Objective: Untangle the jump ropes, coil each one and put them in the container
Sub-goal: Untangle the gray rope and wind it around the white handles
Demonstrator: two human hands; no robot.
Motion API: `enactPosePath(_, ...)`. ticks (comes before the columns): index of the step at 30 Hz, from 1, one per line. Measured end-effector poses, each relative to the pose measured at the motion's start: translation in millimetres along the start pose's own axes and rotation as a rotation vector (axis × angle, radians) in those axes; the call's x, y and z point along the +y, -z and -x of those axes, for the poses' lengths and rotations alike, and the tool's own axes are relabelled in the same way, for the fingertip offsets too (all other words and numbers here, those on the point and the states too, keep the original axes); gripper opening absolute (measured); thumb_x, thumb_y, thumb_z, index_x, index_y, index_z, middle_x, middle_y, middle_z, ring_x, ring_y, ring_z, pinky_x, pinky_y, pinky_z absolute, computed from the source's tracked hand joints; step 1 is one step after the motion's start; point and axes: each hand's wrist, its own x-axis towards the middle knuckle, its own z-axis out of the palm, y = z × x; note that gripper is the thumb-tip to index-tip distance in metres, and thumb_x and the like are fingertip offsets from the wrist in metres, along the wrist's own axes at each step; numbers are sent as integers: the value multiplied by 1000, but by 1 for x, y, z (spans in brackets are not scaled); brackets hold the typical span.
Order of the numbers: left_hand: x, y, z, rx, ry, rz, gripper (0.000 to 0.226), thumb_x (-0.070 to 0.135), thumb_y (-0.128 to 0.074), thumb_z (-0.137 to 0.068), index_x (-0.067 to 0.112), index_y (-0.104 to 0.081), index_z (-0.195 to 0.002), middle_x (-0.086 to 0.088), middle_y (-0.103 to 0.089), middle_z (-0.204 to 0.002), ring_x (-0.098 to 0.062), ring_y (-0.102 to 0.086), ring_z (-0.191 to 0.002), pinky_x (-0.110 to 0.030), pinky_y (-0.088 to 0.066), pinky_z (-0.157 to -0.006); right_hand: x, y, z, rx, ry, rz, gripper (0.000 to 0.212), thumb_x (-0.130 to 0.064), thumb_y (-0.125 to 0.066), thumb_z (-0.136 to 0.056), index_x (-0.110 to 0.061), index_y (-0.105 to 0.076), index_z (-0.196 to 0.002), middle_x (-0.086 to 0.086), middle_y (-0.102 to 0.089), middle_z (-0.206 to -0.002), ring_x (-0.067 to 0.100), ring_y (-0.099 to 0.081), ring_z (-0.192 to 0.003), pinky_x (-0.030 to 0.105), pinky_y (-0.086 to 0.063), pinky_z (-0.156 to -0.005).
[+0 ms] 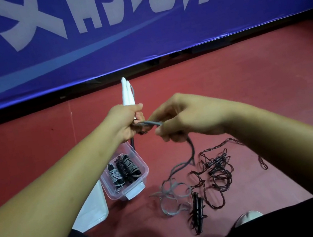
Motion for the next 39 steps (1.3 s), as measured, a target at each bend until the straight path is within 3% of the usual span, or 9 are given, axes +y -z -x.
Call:
enactPosePath(5,-16,-5,12,-164,201,-396,12,-2,-50,-98,9,-53,-95,0,-42,-56,-4,-37,-38,-14,-37,-32,-5,31,5,162,48,221,16,-14,-64,-95,-1,-71,-88,3,-55,-56,14,-48,-48,25,-39,-50)
enactPosePath(14,-4,-15,41,-568,340,-392,25,13,-39,-102,7,-56,-119,4,-33,-60,1,-23,-35,-12,-12,-32,23,66,9,364,-10,228,23,-25,-71,-91,-12,-71,-72,8,-45,-57,19,-32,-53,26,-25,-46)
enactPosePath(19,-2,-19,47,-618,261,-492,75,66,-48,-74,5,-55,-117,4,-32,-63,1,-21,-39,-12,-15,-37,23,72,12,352,-31,274,23,-27,-73,-89,-9,-74,-74,6,-45,-54,14,-31,-47,23,-24,-43)
enactPosePath(24,-10,-18,51,-638,190,-826,17,19,-62,-93,8,-50,-88,0,-33,-56,-5,-29,-36,-16,-17,-36,24,74,11,308,-9,450,24,-31,-77,-86,-12,-76,-72,-2,-55,-49,10,-40,-46,17,-32,-43)
enactPosePath(26,-15,-16,48,-655,210,-868,23,9,-59,-96,10,-47,-76,-1,-35,-53,-11,-47,-41,-18,-35,-39,24,72,9,279,9,521,22,-35,-79,-83,-15,-77,-75,2,-61,-55,11,-44,-49,20,-35,-47)
enactPosePath(29,-17,-13,50,-777,295,-837,26,8,-58,-95,5,-51,-70,-9,-54,-58,-33,-72,-79,-30,-61,-70,26,73,7,294,36,554,27,-41,-84,-74,-16,-76,-73,10,-63,-61,11,-45,-54,26,-38,-53)
enactPosePath(32,-14,-14,56,-897,293,-756,13,9,-61,-93,-1,-67,-87,-30,-68,-110,-39,-66,-108,-46,-54,-96,32,79,5,284,49,454,19,-31,-86,-75,-15,-75,-74,7,-63,-61,9,-47,-55,25,-40,-55)
enactPosePath(35,-7,-15,56,-916,228,-499,19,12,-53,-95,4,-69,-86,-36,-56,-129,-45,-57,-121,-49,-51,-99,54,80,3,155,6,92,14,-9,-80,-77,-16,-72,-67,5,-60,-62,13,-47,-54,28,-37,-55)
enactPosePath(39,5,-14,46,-686,159,-169,27,22,-51,-91,3,-65,-77,-38,-58,-124,-42,-62,-116,-47,-56,-90,67,77,0,90,-145,-238,14,-17,-65,-81,-15,-78,-84,4,-49,-63,10,-36,-48,23,-27,-50)
